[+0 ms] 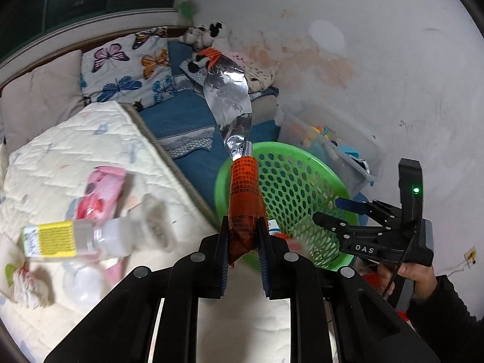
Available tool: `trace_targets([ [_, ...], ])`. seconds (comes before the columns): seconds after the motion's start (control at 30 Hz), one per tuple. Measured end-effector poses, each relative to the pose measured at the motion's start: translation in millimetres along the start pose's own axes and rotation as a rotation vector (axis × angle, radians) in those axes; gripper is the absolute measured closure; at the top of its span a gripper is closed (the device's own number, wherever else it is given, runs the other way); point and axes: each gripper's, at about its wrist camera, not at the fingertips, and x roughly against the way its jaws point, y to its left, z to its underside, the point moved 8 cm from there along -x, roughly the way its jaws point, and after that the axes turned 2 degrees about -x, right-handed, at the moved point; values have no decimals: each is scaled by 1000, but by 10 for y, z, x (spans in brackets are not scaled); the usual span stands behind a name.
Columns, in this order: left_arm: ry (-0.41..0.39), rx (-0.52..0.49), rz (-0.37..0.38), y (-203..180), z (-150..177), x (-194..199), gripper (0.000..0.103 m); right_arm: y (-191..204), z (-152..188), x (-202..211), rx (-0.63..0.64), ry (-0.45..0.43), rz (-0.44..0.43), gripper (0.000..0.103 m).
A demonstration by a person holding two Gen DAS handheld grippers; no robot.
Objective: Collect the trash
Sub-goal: 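Carry the clear plastic box over the green basket and open the right tool, then move the orange wrapper over the basket and open the left tool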
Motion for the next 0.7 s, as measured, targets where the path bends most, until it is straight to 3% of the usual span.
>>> trace_targets([
  [0.53,119,-39,13,-332,125,-617,83,-17,119,324,43,-76,19,27],
  [0.6,130,-33,9,-320,155,-637,78,-2,134,333,39,-77,15,28],
  [0.67,127,-29,-3,-286,158,-653,53,11,142,347,35,-78,10,27],
  [0.7,116,-33,-12,-276,160,-637,52,18,142,350,34,-78,9,28],
])
